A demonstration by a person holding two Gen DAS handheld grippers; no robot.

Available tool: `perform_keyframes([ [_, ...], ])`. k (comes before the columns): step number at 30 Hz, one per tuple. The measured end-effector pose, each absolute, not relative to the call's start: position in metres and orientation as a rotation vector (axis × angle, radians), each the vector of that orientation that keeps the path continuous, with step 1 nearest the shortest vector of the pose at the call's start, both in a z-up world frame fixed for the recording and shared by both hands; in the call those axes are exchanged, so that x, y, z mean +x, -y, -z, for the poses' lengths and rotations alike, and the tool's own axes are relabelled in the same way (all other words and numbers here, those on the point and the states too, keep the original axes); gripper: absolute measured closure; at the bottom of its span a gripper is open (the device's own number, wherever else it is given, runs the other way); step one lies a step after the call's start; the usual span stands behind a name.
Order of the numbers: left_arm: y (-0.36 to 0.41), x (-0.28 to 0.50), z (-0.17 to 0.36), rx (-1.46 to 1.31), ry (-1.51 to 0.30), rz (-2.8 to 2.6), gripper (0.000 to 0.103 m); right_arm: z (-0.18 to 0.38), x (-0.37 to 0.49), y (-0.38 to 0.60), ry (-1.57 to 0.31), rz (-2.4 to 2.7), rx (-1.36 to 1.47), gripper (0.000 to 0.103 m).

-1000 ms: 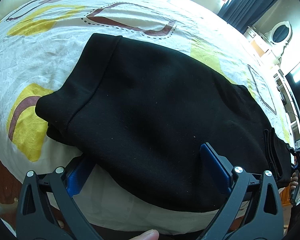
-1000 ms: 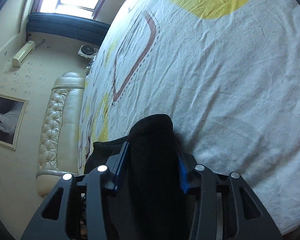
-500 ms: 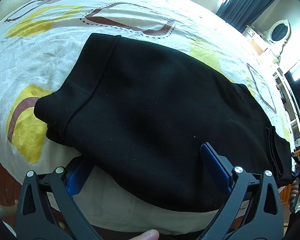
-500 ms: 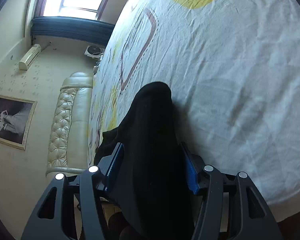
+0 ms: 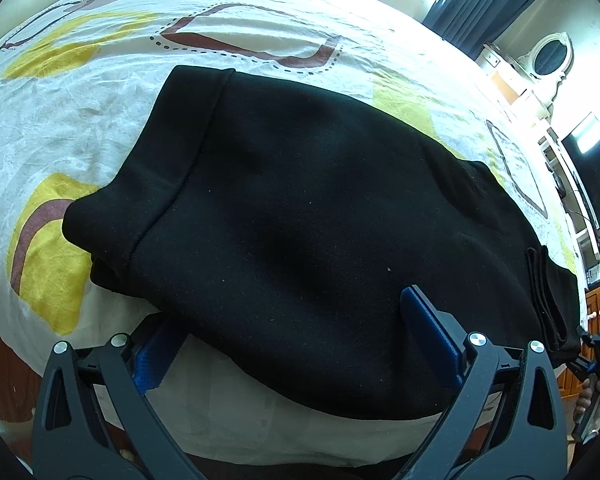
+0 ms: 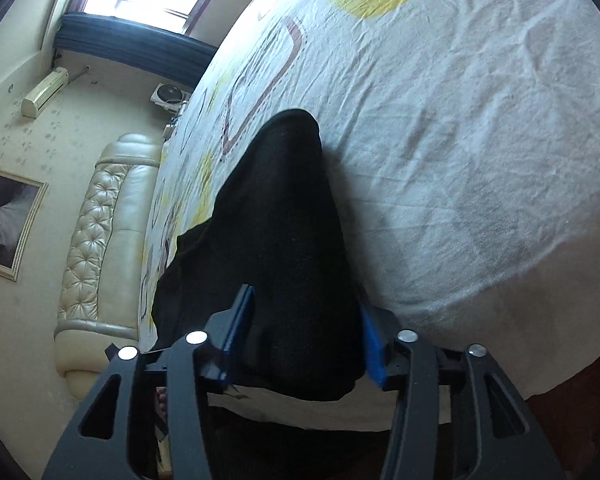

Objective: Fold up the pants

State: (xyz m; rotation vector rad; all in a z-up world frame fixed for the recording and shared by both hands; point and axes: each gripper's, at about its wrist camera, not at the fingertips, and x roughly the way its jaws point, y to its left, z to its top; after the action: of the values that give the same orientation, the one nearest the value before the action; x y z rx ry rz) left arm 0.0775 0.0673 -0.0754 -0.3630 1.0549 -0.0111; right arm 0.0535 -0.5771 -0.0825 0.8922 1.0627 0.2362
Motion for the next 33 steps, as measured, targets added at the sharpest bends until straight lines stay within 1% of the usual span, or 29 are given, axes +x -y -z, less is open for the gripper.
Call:
perform_keyframes([
  [2,-0.066,0.079,0.074,-0.336,-1.069,0.03,0.002,0.062,0.051,0.573,-0.993,-0.161,0.857,0.031],
  [4,-0.069,0.079,0.072,-0.346,-1.084,0.044,0.002,0.042,0.053,0.56,-0.961,-0.122,0.787,0.028],
  [5,-0.071,0.079,0.069,-0.361,-1.083,0.044,0.002,0.032,0.054,0.55,-0.945,-0.1,0.744,0.023],
  [7,-0.078,0.075,0.061,-0.412,-1.076,0.032,0.002,0.017,0.053,0.528,-0.91,-0.076,0.665,0.023],
  [8,-0.083,0.073,0.055,-0.447,-1.062,0.033,0.002,0.013,0.052,0.516,-0.9,-0.076,0.632,0.02],
  [12,-0.105,0.068,0.03,-0.586,-0.967,0.11,0.002,0.012,0.049,0.476,-0.913,-0.094,0.53,0.018],
  [17,-0.144,0.06,0.006,-0.605,-0.868,0.142,0.002,0.022,0.046,0.432,-0.975,-0.188,0.43,0.018],
  [20,-0.164,0.058,0.012,-0.635,-0.875,0.142,0.002,0.028,0.044,0.412,-0.989,-0.24,0.381,0.018],
  [24,-0.183,0.067,0.043,-0.799,-0.936,0.228,0.003,0.033,0.043,0.398,-1.021,-0.278,0.381,0.018],
  [26,-0.186,0.071,0.057,-0.826,-0.985,0.246,0.003,0.035,0.043,0.398,-1.033,-0.284,0.403,0.018],
  [30,-0.202,0.067,0.066,-0.826,-0.991,0.205,0.003,0.039,0.042,0.399,-1.046,-0.29,0.436,0.018],
  [33,-0.211,0.066,0.077,-0.943,-0.993,0.281,0.003,0.042,0.043,0.399,-1.05,-0.289,0.439,0.018],
])
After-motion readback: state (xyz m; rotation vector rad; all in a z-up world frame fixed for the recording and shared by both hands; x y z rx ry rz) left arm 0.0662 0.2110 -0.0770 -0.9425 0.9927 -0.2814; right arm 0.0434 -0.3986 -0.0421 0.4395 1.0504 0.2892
